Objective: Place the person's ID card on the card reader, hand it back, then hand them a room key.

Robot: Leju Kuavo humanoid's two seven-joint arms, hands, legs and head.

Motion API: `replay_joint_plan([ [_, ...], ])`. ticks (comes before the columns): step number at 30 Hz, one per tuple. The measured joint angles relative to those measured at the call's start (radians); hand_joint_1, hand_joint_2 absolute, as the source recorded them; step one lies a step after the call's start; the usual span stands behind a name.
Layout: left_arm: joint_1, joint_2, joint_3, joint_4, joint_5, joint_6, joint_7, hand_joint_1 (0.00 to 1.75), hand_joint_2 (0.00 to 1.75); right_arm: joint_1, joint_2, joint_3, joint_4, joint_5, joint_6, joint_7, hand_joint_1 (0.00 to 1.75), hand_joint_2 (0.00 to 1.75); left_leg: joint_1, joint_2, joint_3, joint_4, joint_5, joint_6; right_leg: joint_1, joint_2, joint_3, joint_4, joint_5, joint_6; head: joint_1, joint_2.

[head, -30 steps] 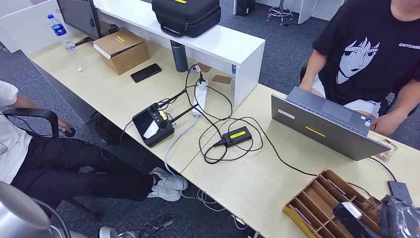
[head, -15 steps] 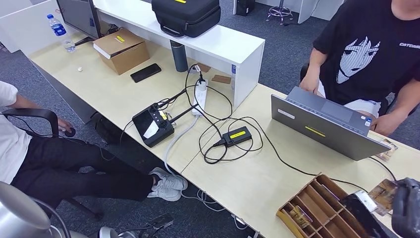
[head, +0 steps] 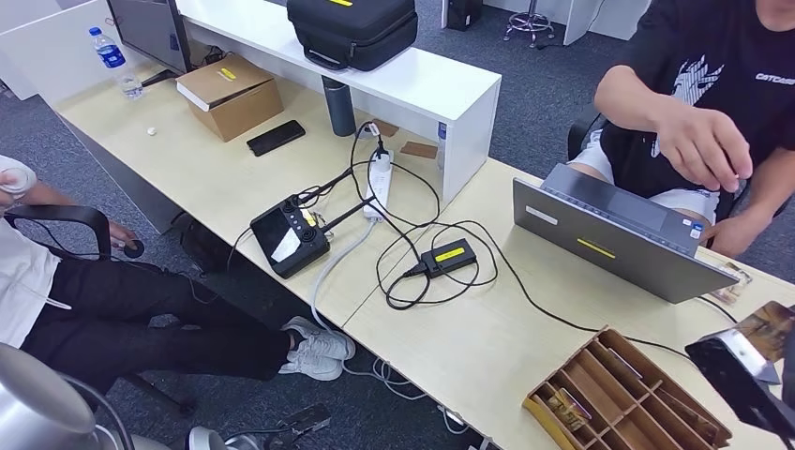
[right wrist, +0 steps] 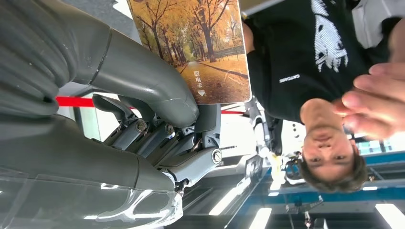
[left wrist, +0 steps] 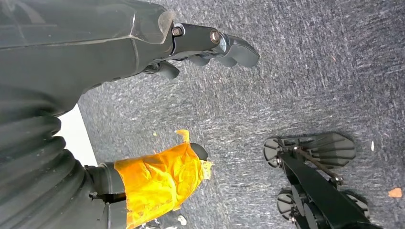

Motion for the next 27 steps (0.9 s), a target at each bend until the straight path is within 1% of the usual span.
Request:
replay_joint_plan([
  [4,-0.019,0.003,-0.005,0.0,-0.021,-0.002,0.005,0.0,1.75,-0.119,0.034,0.012,0.087,-0.031,0.042,-0.005,1.75,1.75,0.0,0.0,0.0,0.0,0.001,0.0,0.0,0.0,0.0,0.0,0.001,0.0,0.0,0.0],
  [10,-0.045,0.004,-0.023,0.0,-0.044,-0.009,0.018,0.0,1.75,-0.264,0.077,0.016,0.211,-0.037,0.063,0.005,1.75,1.75,0.0,-0.001,0.0,0.0,0.002,0.0,0.0,0.0,0.0,0.001,0.001,0.0,0.0,0.0],
  [14,-0.07,0.003,-0.049,0.0,-0.059,-0.017,0.037,0.0,1.75,-0.387,0.119,0.021,0.343,-0.018,0.077,0.032,1.75,1.75,0.0,-0.001,-0.001,0.0,0.002,0.0,0.0,0.0,-0.001,0.001,0.001,-0.001,0.0,0.0],
  [17,-0.088,0.002,-0.071,0.0,-0.067,-0.024,0.048,0.0,1.75,-0.459,0.151,0.022,0.445,-0.009,0.078,0.042,1.75,1.75,0.0,-0.001,-0.001,0.0,0.002,-0.001,0.0,0.0,-0.001,0.001,0.001,-0.001,0.0,0.0],
  [21,-0.105,0.001,-0.097,0.0,-0.071,-0.029,0.054,0.0,1.75,-0.519,0.185,0.021,0.557,-0.022,0.07,0.032,1.75,1.75,0.0,-0.001,0.0,0.0,0.002,-0.001,0.0,0.0,-0.001,0.001,0.001,-0.001,0.0,0.0],
  [27,-0.114,0.001,-0.123,0.0,-0.064,-0.034,0.064,0.0,1.75,-0.534,0.224,0.006,0.64,-0.101,0.088,-0.016,1.75,1.75,0.0,-0.001,-0.001,0.0,0.002,-0.001,0.0,0.0,-0.001,0.001,0.001,-0.001,0.0,0.0],
])
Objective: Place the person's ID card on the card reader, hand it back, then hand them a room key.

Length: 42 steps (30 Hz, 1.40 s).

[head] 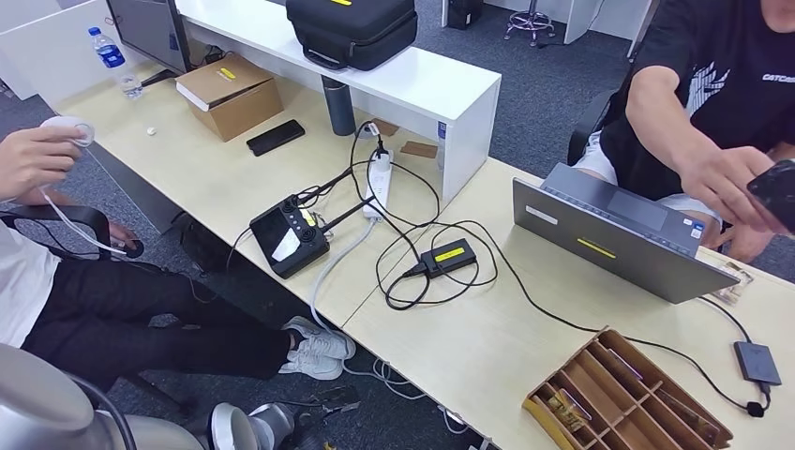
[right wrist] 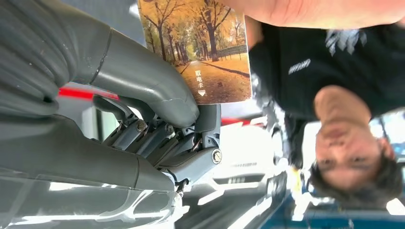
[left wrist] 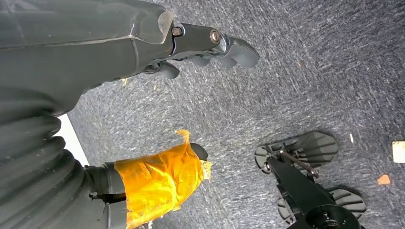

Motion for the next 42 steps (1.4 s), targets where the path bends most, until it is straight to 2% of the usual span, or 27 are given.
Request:
replay_joint_plan([
  [1,0.0,0.0,-0.004,0.0,0.002,-0.001,0.001,0.0,1.75,0.0,0.005,-0.002,0.006,-0.014,0.008,-0.008,1.67,1.75,0.0,0.0,0.0,0.0,0.0,0.0,0.0,0.0,0.0,0.0,0.0,0.0,0.0,0.0],
  [4,0.0,0.0,-0.01,0.0,0.006,-0.004,0.001,0.0,1.75,0.0,0.016,-0.009,0.017,-0.053,0.028,-0.039,0.36,1.75,0.0,0.0,-0.001,0.0,0.0,0.0,0.0,0.0,-0.001,0.0,0.0,0.0,0.0,0.0],
  [5,0.0,0.0,-0.011,0.0,0.008,-0.005,0.001,0.0,1.75,0.001,0.018,-0.01,0.019,-0.063,0.031,-0.049,0.0,1.75,0.0,0.0,-0.001,0.0,0.0,0.0,0.0,0.0,-0.001,0.0,0.0,0.0,0.0,0.0],
  [11,0.001,0.002,-0.027,0.0,0.015,-0.008,0.0,0.0,1.75,0.009,0.021,-0.015,0.003,-0.117,0.026,-0.111,0.0,1.75,0.0,0.0,-0.001,0.0,0.0,0.0,0.0,0.0,-0.002,0.0,0.0,0.0,0.0,0.0],
  [16,0.003,0.003,-0.035,0.0,0.029,-0.007,-0.002,0.0,1.75,0.027,0.004,-0.017,-0.057,-0.122,-0.019,-0.138,0.0,1.75,0.0,0.0,-0.001,0.0,0.0,0.0,0.0,0.0,-0.002,0.0,0.0,0.0,0.0,0.0],
  [29,0.036,0.013,-0.04,0.0,0.068,0.004,-0.018,0.0,1.75,0.075,-0.133,-0.066,-0.252,-0.193,-0.087,-0.155,0.0,1.75,0.0,0.0,-0.001,0.0,0.0,0.0,0.0,0.0,-0.002,0.0,0.0,0.0,0.0,0.0],
  [38,0.057,0.019,-0.042,0.0,0.091,0.009,-0.026,0.0,1.75,0.139,-0.208,-0.176,-0.304,-0.347,-0.087,-0.202,0.0,1.75,0.0,-0.001,-0.002,0.001,0.0,0.0,0.0,0.0,-0.002,0.0,0.0,0.0,0.0,0.0],
  [42,0.066,0.022,-0.042,0.0,0.096,0.011,-0.03,0.0,1.75,0.178,-0.238,-0.219,-0.327,-0.375,-0.087,-0.215,0.0,1.75,0.0,0.0,-0.002,0.001,0.0,0.0,0.0,0.0,-0.002,-0.001,0.0,0.0,0.0,0.0],
])
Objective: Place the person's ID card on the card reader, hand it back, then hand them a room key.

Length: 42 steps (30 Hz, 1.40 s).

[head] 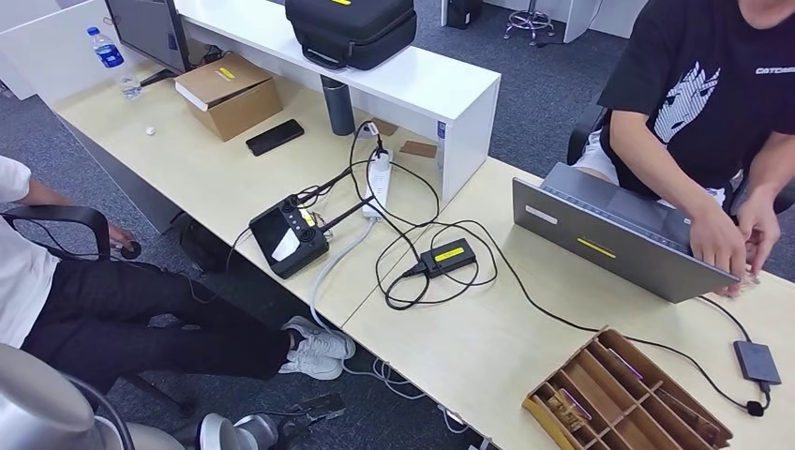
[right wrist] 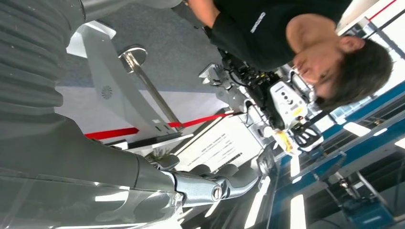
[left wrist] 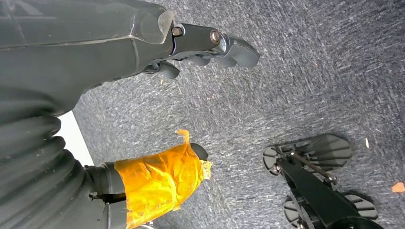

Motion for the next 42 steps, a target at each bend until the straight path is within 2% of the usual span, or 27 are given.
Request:
replay_joint_plan([
  [3,0.005,0.0,0.0,0.0,0.012,0.003,-0.002,0.0,1.75,0.05,-0.024,-0.032,-0.032,-0.031,-0.013,-0.017,0.0,1.75,0.0,0.0,0.0,0.0,0.0,0.0,0.0,0.0,0.0,0.0,0.0,0.0,0.0,0.0],
  [6,0.022,0.001,0.0,0.0,0.027,0.01,-0.008,0.0,1.75,0.142,-0.051,-0.083,-0.085,-0.075,-0.035,-0.048,0.0,1.75,0.0,-0.002,0.0,0.0,0.0,0.0,0.0,-0.002,0.001,-0.001,-0.001,0.0,0.0,0.0],
  [12,0.058,0.0,0.015,0.0,0.055,0.021,-0.015,0.0,1.75,0.44,-0.077,-0.223,-0.254,-0.181,-0.068,-0.125,0.0,1.75,0.0,-0.003,-0.001,0.0,-0.003,0.002,0.0,-0.003,0.001,-0.001,-0.002,0.002,0.0,0.0],
  [18,0.079,-0.005,0.045,0.0,0.074,0.026,-0.01,0.0,1.75,0.739,-0.047,-0.352,-0.447,-0.266,-0.058,-0.169,0.0,1.75,0.0,-0.003,-0.001,-0.001,-0.005,0.002,0.0,-0.004,0.001,-0.001,-0.005,0.002,0.0,0.0],
  [24,0.094,-0.014,0.075,-0.001,0.083,0.03,0.004,0.0,1.75,0.947,0.01,-0.411,-0.587,-0.314,-0.053,-0.187,0.0,1.75,0.0,-0.003,-0.001,-0.001,-0.006,0.002,0.0,-0.004,0.001,-0.001,-0.006,0.001,0.0,0.0],
  [29,0.104,-0.024,0.095,-0.012,0.08,0.029,0.012,0.0,1.75,1.052,0.057,-0.439,-0.651,-0.369,-0.048,-0.185,0.0,1.75,0.0,-0.002,-0.001,-0.001,-0.006,0.002,0.0,-0.004,0.001,-0.001,-0.006,0.001,0.0,0.0],
  [34,0.11,-0.031,0.116,-0.023,0.07,0.024,0.015,0.0,1.75,1.116,0.1,-0.483,-0.656,-0.438,-0.037,-0.17,0.0,1.75,0.0,-0.002,-0.001,-0.001,-0.006,0.002,0.0,-0.004,0.001,-0.001,-0.006,0.001,0.0,0.0],
  [42,0.11,-0.037,0.146,-0.03,0.035,0.022,0.015,0.0,1.75,1.146,0.195,-0.652,-0.607,-0.596,-0.007,-0.15,0.0,1.75,0.0,-0.002,-0.001,-0.001,-0.006,0.002,0.0,-0.004,0.001,-0.001,-0.006,0.001,0.0,0.0],
])
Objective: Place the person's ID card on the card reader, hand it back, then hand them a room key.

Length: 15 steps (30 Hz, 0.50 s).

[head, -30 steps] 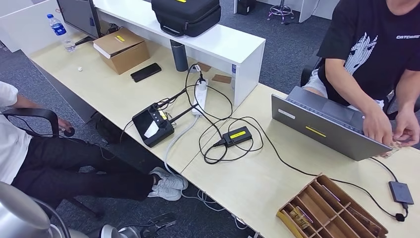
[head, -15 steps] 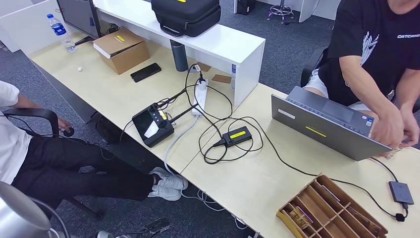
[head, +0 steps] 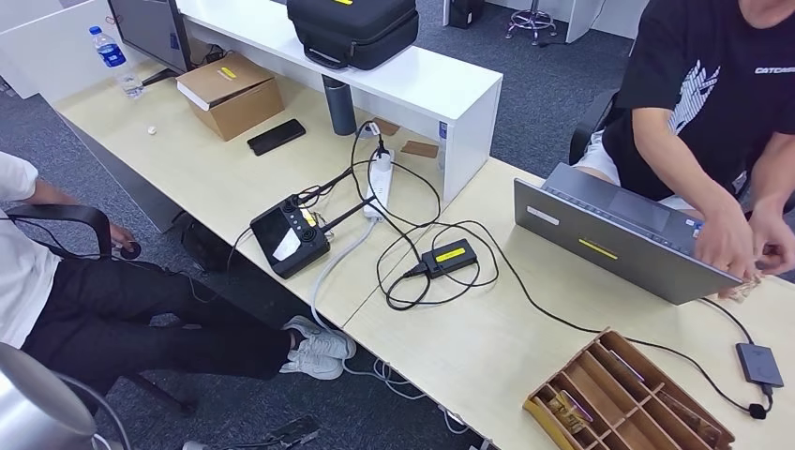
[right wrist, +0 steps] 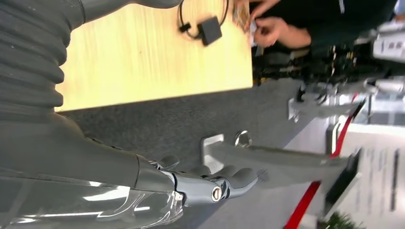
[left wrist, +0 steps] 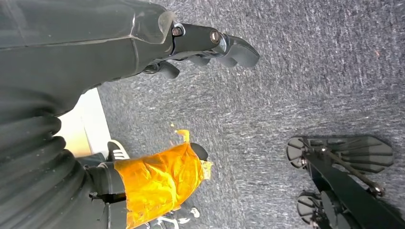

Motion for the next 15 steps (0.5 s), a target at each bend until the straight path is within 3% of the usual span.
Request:
replay_joint_plan([
  [5,-0.001,0.0,0.013,0.0,-0.013,0.001,-0.002,0.0,1.75,-0.001,0.04,-0.112,0.057,-0.047,0.023,0.001,0.0,1.75,0.0,0.0,0.0,0.0,0.0,0.0,0.0,0.0,0.0,0.0,0.0,0.0,0.0,0.0],
  [10,-0.001,0.0,0.018,0.0,-0.016,0.002,-0.004,0.0,1.75,-0.006,0.062,-0.157,0.087,-0.06,0.031,0.01,0.0,1.75,0.0,0.001,0.0,0.0,0.0,0.0,0.0,0.0,0.0,0.0,0.0,0.0,0.0,0.0],
  [15,-0.001,0.0,0.019,0.0,-0.038,0.004,-0.016,0.0,1.75,-0.037,0.079,-0.24,0.176,-0.24,0.145,0.066,0.0,1.75,0.0,0.001,0.001,0.0,0.0,0.0,0.0,0.0,0.0,0.0,0.0,0.0,0.0,0.0],
])
